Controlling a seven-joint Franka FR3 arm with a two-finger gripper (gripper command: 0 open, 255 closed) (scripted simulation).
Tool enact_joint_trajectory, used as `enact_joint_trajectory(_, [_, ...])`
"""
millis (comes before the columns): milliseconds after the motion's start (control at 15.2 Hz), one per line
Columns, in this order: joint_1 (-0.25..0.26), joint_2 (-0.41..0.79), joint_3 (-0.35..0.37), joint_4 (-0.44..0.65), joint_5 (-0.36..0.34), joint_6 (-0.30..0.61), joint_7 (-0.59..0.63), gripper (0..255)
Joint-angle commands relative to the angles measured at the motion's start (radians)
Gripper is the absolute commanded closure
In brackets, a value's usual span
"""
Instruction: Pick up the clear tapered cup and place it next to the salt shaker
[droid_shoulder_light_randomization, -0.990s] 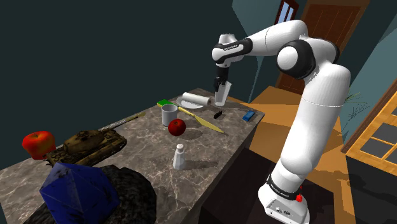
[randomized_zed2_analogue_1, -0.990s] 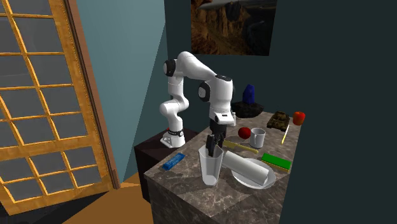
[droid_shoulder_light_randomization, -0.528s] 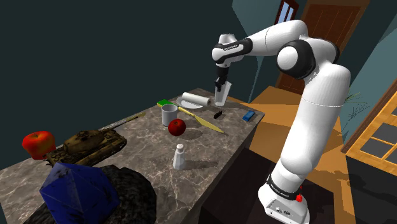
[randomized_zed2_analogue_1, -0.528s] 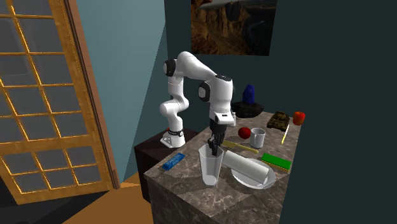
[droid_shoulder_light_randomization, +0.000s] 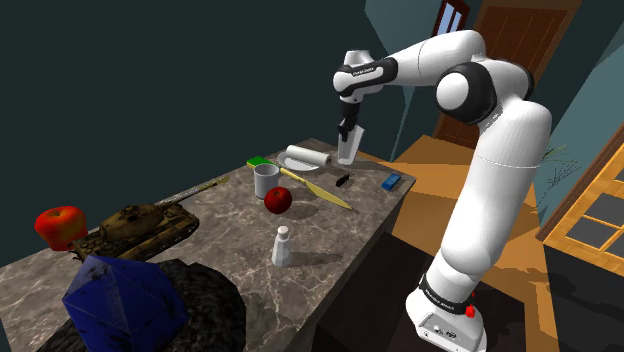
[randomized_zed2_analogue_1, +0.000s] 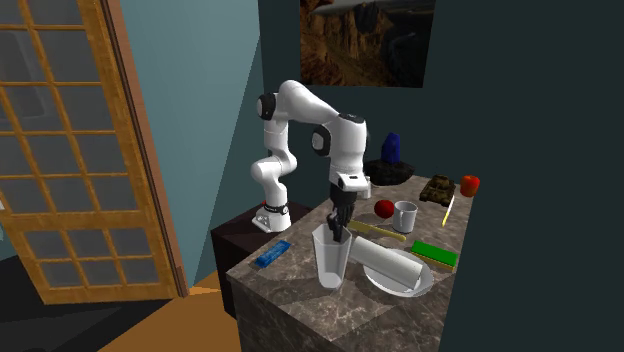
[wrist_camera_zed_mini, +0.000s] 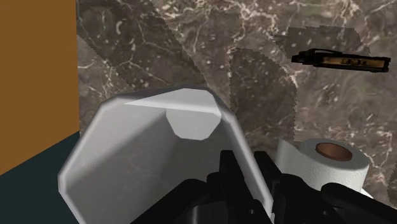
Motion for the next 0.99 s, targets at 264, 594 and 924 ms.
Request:
enact_joint_trajectory(264, [0.001, -0.013, -0.001, 0.063, -0.003, -0.075, -0.003, 255])
enact_joint_trajectory(594, [0.000, -0.016, -0.001, 0.127, -0.003, -0.141, -0.008, 255])
enact_joint_trajectory(924, [-0.001, -0.012, -0.002, 0.199, 0.000, -0.209, -0.014, 255])
